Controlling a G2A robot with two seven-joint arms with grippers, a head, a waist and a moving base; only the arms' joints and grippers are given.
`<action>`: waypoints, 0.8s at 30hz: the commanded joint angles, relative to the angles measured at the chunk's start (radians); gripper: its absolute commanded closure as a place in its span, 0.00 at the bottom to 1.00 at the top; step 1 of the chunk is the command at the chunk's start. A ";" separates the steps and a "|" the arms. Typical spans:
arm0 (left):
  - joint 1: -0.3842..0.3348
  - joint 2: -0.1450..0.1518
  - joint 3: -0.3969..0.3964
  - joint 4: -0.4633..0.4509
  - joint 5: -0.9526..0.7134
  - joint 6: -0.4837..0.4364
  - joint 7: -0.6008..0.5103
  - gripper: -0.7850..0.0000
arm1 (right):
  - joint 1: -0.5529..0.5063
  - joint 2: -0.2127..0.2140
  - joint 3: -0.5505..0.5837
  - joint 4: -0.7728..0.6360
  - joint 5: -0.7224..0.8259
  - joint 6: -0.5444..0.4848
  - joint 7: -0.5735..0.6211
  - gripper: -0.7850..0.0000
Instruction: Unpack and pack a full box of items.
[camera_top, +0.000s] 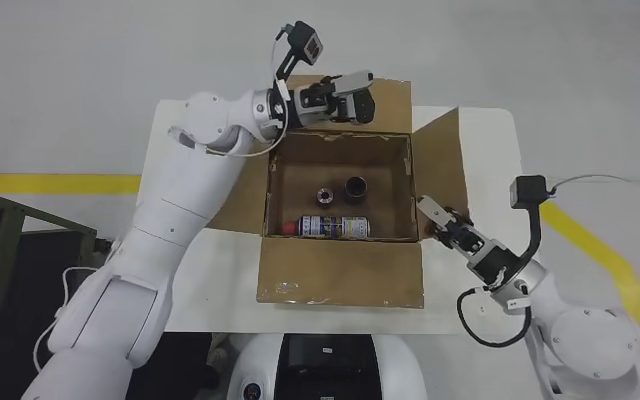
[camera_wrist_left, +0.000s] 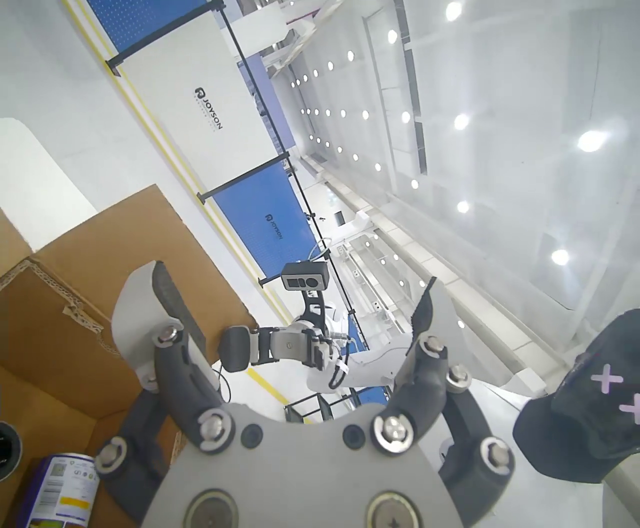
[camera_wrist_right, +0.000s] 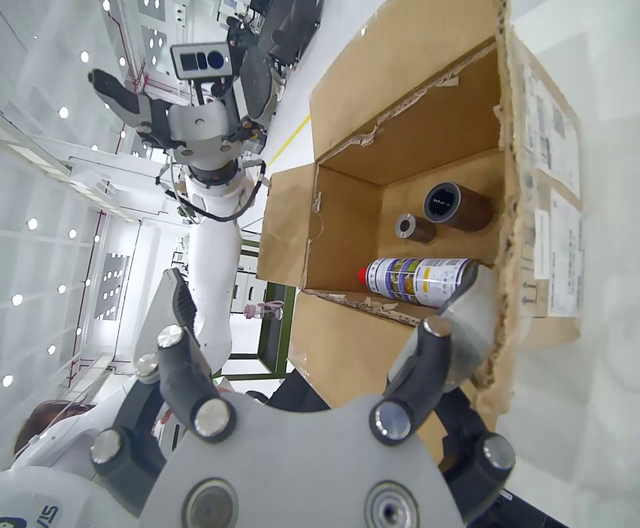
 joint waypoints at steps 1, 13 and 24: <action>0.025 0.016 -0.043 -0.038 0.029 0.018 0.002 0.00 | -0.013 0.001 0.006 0.014 -0.008 -0.020 -0.004 0.00; 0.229 0.110 -0.332 -0.295 0.129 0.218 -0.067 0.00 | -0.036 -0.005 0.054 0.171 0.115 -0.226 -0.079 0.00; 0.412 0.162 -0.573 -0.358 0.101 0.283 -0.024 0.00 | 0.003 -0.006 0.039 0.251 0.131 -0.292 -0.078 0.00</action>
